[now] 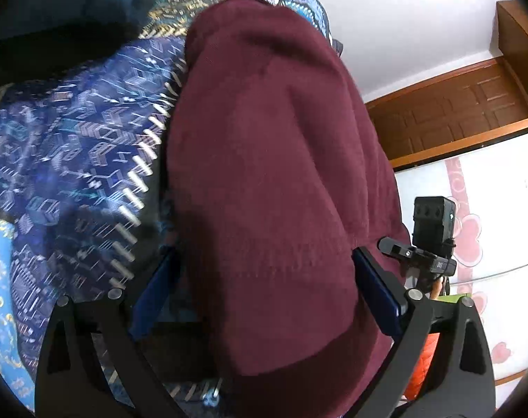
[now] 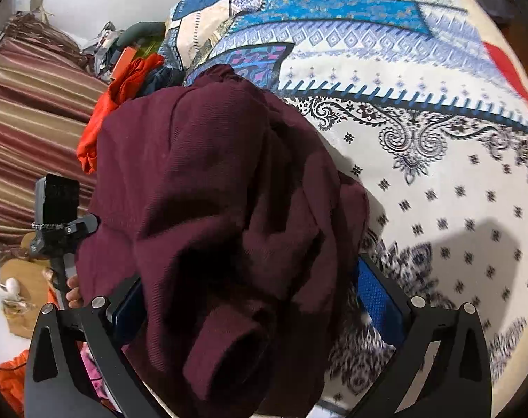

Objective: Fold large clothes
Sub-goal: 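Grasp the folded shirt with both grippers and lift it, then place the folded shirt on top of the red and dark clothes stack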

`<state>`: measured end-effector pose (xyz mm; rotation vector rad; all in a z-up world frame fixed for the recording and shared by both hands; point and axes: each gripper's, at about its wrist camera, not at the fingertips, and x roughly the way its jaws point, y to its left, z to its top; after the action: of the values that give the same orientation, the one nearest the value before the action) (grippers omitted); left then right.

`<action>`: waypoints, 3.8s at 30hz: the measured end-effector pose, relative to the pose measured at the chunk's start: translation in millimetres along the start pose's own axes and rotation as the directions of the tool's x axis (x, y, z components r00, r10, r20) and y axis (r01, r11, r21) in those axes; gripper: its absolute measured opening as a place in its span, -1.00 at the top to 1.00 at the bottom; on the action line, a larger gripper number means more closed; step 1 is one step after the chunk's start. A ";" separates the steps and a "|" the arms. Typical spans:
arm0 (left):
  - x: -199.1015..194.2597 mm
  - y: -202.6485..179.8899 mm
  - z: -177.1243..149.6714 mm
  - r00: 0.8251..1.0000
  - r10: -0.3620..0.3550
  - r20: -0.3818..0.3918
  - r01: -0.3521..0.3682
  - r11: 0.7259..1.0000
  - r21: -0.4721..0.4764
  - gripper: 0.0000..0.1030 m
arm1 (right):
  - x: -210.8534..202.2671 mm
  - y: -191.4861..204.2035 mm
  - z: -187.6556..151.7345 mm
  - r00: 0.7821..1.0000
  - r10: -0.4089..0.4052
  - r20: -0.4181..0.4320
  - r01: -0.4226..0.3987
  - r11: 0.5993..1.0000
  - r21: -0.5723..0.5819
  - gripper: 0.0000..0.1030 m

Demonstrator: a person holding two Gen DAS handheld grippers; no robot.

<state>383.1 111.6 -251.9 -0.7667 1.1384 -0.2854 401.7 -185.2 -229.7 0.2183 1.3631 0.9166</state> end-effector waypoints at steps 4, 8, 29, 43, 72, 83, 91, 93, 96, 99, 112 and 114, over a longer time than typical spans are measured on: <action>9.8 -10.2 5.0 1.000 0.001 -0.012 -0.001 1.000 0.020 -0.92 | 7.6 -7.8 10.1 0.999 0.049 -0.013 -0.049 0.998 0.037 -1.00; 18.8 -10.8 5.9 0.999 -0.040 -0.037 0.040 0.999 0.001 -0.89 | 8.5 -8.4 10.2 0.998 0.062 -0.014 -0.061 0.996 0.067 -1.00; -95.3 -64.0 -16.2 0.991 -0.020 0.132 -0.004 0.984 0.176 -0.30 | -54.7 107.0 6.4 0.989 0.050 0.142 -0.047 0.999 -0.026 0.11; -271.9 -56.9 49.1 0.938 -0.021 0.345 -0.086 0.953 0.291 -0.31 | -51.8 255.7 74.2 0.954 0.128 0.271 -0.059 0.967 -0.246 0.12; -253.2 160.3 192.8 0.933 0.149 0.328 -0.183 0.980 0.076 -0.71 | 154.2 251.0 208.2 0.990 0.058 0.129 -0.036 0.985 -0.171 -0.35; -296.7 108.6 139.2 0.781 0.409 0.472 -0.477 0.879 0.027 -0.77 | 69.1 288.2 136.0 0.895 -0.231 0.383 0.353 0.890 -0.287 -0.35; -320.3 34.4 36.1 0.655 0.413 0.633 -0.600 0.793 0.105 -0.76 | -5.2 333.1 54.5 0.816 -0.143 0.561 0.397 0.842 -0.364 -0.35; -333.1 8.2 5.4 0.620 0.385 0.683 -0.616 0.778 0.120 -0.76 | -27.1 353.7 28.9 0.788 -0.091 0.609 0.400 0.827 -0.394 -0.35; -352.9 -27.4 -39.7 0.562 0.337 0.755 -0.635 0.761 0.133 -0.76 | -45.0 376.7 0.5 0.749 -0.011 0.663 0.388 0.818 -0.425 -0.35; -373.4 -66.9 -86.3 0.472 0.288 0.833 -0.668 0.734 0.125 -0.76 | -63.0 393.7 -29.7 0.699 0.062 0.713 0.382 0.810 -0.445 -0.35; -390.4 -158.3 -233.1 0.184 0.131 0.974 -0.725 0.688 0.044 -0.78 | -83.9 422.6 -122.8 0.524 0.161 0.836 0.471 0.763 -0.442 -0.40; -385.2 -156.0 -238.5 0.199 0.132 0.971 -0.714 0.698 0.051 -0.86 | -80.7 424.5 -130.2 0.500 0.141 0.854 0.504 0.755 -0.420 -0.60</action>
<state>35.8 123.6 78.0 0.0362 0.0415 0.3797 106.1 -10.9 63.5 -0.0333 0.0656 0.8299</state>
